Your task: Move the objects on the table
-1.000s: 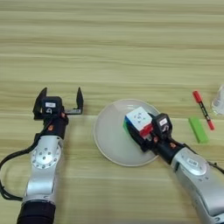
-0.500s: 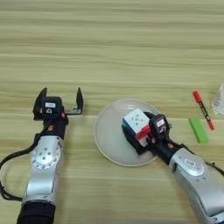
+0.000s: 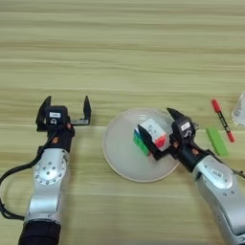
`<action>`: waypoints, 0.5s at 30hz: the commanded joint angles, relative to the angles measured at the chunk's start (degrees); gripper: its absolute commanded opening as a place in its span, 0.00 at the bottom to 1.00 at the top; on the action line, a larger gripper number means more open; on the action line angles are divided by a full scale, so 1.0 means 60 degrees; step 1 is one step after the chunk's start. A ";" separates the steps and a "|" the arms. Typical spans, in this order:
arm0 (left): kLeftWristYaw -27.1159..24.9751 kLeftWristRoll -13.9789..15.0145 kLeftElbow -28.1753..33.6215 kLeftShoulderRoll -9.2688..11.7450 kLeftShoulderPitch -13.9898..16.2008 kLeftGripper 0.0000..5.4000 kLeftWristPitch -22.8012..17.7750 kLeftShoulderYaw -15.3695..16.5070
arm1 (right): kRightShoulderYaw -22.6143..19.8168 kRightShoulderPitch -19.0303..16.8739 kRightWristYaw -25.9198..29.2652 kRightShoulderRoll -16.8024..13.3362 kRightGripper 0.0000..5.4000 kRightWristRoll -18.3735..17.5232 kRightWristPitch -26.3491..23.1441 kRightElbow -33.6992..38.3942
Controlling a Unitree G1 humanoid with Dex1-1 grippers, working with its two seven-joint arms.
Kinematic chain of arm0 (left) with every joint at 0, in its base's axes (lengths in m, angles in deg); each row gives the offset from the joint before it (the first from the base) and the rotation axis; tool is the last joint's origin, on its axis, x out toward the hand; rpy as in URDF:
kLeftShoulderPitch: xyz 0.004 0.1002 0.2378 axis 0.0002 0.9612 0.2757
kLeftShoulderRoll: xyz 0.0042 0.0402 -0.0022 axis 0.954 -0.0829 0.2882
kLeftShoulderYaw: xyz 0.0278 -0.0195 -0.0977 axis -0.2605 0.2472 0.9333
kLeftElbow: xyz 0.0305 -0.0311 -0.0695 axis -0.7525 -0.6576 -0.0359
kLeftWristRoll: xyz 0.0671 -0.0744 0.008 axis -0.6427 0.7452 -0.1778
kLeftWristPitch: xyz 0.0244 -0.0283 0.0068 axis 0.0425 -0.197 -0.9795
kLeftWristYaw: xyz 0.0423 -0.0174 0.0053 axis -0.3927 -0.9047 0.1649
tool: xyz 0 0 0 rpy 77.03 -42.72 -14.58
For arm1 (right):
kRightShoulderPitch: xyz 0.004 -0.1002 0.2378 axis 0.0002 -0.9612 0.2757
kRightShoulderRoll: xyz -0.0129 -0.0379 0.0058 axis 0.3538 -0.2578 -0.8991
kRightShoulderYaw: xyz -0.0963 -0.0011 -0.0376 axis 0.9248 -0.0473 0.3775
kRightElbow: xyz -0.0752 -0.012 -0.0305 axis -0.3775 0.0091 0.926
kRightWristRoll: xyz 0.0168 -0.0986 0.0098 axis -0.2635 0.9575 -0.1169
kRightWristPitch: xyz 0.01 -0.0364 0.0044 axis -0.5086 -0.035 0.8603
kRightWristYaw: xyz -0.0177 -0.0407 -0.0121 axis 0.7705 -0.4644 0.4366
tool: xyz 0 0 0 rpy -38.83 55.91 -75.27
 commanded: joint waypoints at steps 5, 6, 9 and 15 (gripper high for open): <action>0.0082 -0.0146 0.0146 -0.0058 0.0095 1.00 -0.0178 -0.0038 | -0.0764 -0.0019 -0.0131 -0.0205 0.99 -0.0249 0.0057 0.0345; 0.0082 -0.0146 0.0145 -0.0056 0.0093 1.00 -0.0179 -0.0038 | -0.0841 -0.0015 -0.0146 -0.0237 0.99 -0.0261 0.0064 0.0349; 0.0076 -0.0140 0.0131 -0.0047 0.0084 1.00 -0.0176 -0.0031 | -0.1053 0.0065 -0.0252 -0.0372 0.99 -0.0111 0.0168 0.0060; 0.0068 -0.0134 0.0124 -0.0034 0.0087 1.00 -0.0171 -0.0021 | -0.1232 0.0218 -0.0386 -0.0467 0.99 0.0046 0.0339 -0.0466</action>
